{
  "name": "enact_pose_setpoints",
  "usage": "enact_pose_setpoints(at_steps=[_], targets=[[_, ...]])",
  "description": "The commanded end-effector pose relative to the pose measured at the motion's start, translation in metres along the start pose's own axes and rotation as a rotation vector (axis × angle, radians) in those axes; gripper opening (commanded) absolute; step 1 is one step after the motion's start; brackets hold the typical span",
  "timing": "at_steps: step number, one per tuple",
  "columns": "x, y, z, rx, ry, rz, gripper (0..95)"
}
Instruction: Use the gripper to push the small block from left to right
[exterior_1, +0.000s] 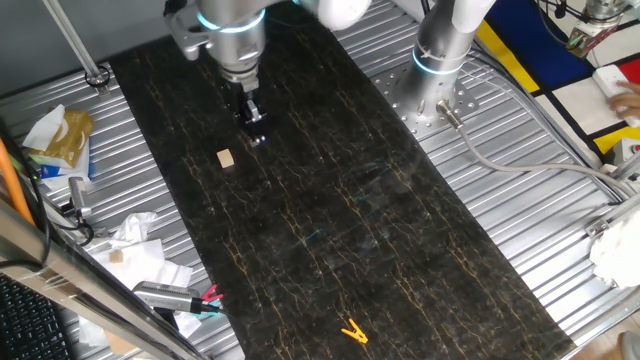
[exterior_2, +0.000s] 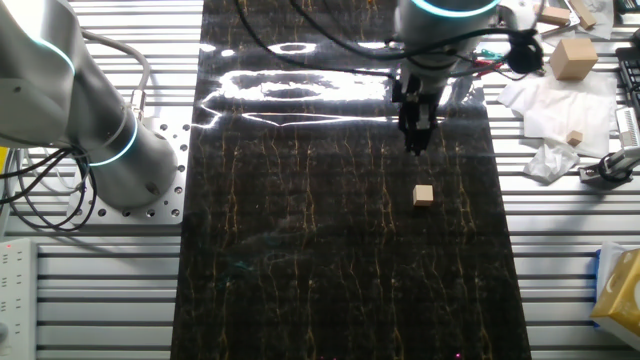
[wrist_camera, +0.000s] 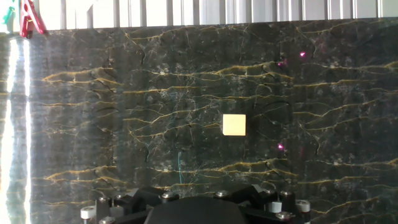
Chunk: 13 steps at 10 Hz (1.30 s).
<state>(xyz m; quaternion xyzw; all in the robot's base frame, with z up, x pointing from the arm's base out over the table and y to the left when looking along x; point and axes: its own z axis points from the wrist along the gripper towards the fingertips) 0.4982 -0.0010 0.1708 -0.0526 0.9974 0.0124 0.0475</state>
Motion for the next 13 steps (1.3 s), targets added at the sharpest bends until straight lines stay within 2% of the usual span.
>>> enact_pose_setpoints(at_steps=[1,7,11,13], targets=[[-0.0018,0.0010,0.0005,-0.009,-0.023,-0.025,0.0],[-0.0071,0.0011,-0.0011,-0.007,-0.022,-0.024,0.0],[-0.0085,0.0009,-0.0008,-0.021,-0.035,-0.013,0.0],[-0.0089,0.0010,-0.0010,-0.008,-0.036,-0.027,0.0]])
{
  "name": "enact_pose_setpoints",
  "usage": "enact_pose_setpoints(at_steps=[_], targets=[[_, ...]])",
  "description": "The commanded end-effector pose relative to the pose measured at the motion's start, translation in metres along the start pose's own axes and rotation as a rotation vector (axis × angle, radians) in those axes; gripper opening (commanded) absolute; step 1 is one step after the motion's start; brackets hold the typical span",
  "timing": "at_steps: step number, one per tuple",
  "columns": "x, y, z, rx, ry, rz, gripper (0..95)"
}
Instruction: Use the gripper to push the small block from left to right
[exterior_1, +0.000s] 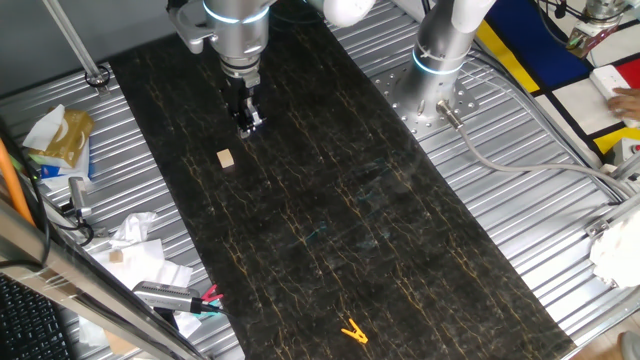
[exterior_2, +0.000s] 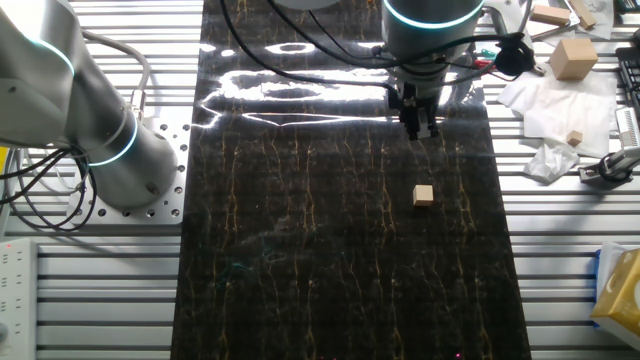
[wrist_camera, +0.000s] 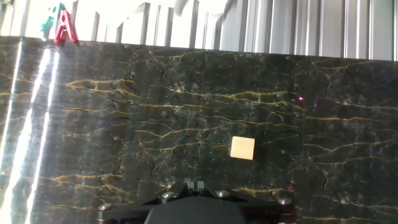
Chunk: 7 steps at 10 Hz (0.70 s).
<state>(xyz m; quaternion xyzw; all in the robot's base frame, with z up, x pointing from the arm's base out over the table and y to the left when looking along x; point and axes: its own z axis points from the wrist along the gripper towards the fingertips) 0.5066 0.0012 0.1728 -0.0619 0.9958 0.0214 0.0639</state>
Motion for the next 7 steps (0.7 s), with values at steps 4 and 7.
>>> enact_pose_setpoints(at_steps=[4,7], targets=[[-0.0017,0.0001,-0.0004,0.009,-0.018,-0.002,0.0],[-0.0059,0.0015,-0.0017,0.009,-0.016,-0.015,0.0]])
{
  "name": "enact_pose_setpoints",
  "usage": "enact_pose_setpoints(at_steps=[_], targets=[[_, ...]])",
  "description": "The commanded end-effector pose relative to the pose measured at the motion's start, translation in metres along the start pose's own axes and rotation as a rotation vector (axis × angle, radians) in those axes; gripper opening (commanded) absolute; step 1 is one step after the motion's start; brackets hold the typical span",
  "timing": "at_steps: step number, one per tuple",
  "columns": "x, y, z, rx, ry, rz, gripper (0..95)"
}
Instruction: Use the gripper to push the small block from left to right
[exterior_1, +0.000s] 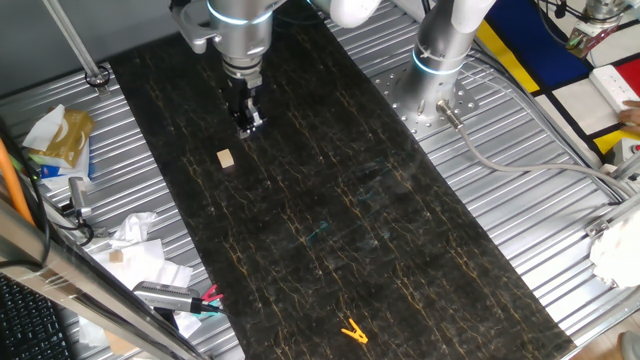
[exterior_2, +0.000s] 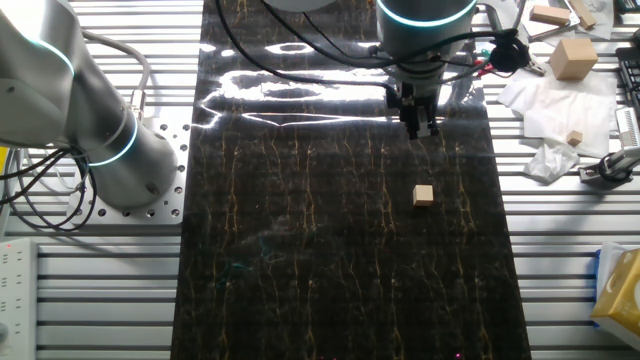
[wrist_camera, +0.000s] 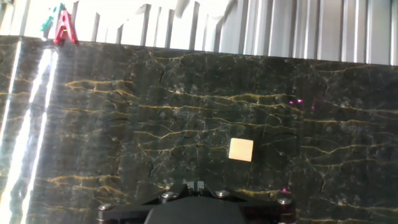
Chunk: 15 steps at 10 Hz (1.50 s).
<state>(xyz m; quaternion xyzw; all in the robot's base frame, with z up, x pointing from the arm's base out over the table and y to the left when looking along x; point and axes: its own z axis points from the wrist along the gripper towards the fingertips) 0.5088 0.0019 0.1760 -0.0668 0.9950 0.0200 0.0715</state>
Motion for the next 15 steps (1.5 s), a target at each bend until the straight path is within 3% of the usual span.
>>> enact_pose_setpoints(at_steps=[1,6,7,9,10,12,13,14,15], targets=[[-0.0040,0.0015,0.0014,0.007,-0.001,-0.008,0.0],[-0.0062,0.0024,0.0003,0.005,0.000,0.004,0.0],[-0.0062,0.0024,0.0002,0.007,0.001,0.003,19.0],[-0.0062,0.0025,0.0001,0.007,0.003,0.001,19.0],[-0.0062,0.0025,0.0000,0.003,0.002,0.002,38.0],[-0.0062,0.0025,0.0000,-0.018,-0.001,0.015,38.0],[-0.0062,0.0025,0.0000,-0.029,-0.002,0.019,57.0],[-0.0062,0.0026,0.0000,-0.048,-0.008,0.026,57.0],[-0.0065,0.0026,-0.0001,-0.049,-0.011,0.024,76.0]])
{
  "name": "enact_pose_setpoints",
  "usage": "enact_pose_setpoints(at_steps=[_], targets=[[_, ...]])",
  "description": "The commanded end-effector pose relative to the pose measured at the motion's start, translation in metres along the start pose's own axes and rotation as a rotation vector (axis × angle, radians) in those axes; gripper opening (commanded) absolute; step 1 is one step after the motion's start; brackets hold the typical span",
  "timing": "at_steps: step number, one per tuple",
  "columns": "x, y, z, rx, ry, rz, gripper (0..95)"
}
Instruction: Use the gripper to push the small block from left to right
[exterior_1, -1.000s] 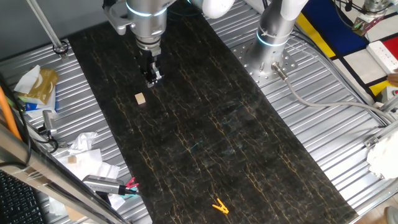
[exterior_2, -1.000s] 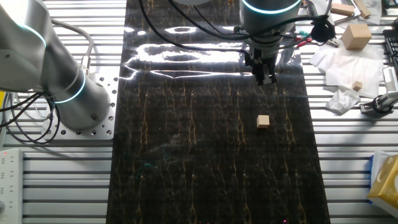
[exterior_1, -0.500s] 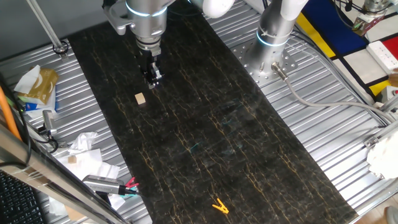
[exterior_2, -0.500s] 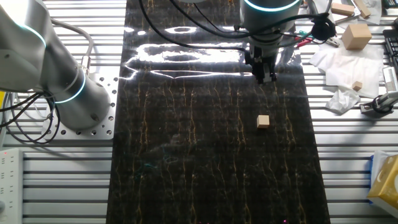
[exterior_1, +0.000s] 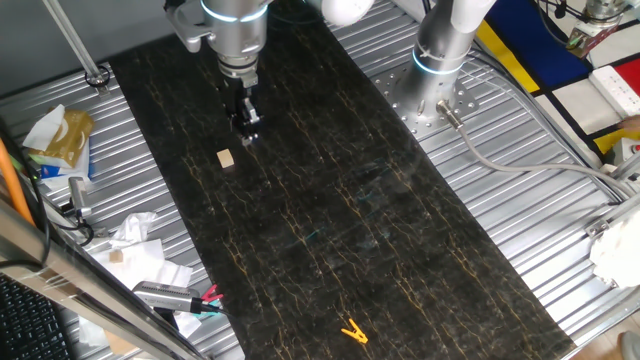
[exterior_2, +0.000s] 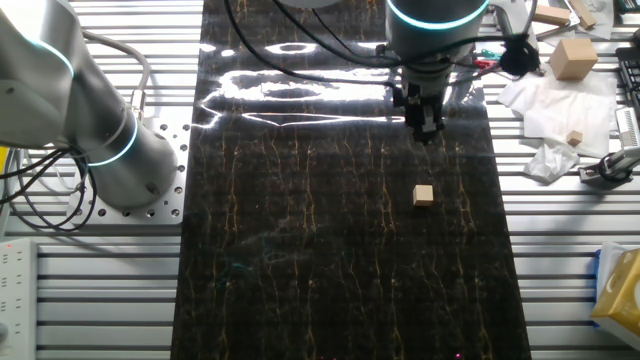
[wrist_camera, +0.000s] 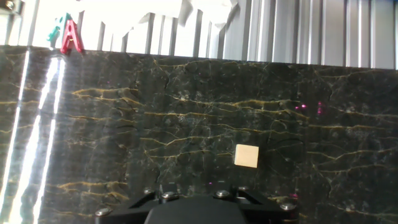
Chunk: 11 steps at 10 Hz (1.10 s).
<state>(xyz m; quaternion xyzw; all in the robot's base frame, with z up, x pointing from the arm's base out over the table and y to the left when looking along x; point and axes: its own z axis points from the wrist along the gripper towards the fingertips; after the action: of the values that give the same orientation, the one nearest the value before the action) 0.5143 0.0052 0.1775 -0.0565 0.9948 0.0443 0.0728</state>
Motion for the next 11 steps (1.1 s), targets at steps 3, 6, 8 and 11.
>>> enact_pose_setpoints(at_steps=[3,6,8,11], targets=[[-0.003,0.001,-0.001,-0.009,-0.008,0.006,95.0],[-0.007,0.002,-0.001,-0.010,-0.007,0.009,95.0],[-0.009,-0.001,0.003,-0.029,-0.013,-0.011,95.0],[-0.012,-0.007,0.011,-0.051,-0.020,-0.027,95.0]])
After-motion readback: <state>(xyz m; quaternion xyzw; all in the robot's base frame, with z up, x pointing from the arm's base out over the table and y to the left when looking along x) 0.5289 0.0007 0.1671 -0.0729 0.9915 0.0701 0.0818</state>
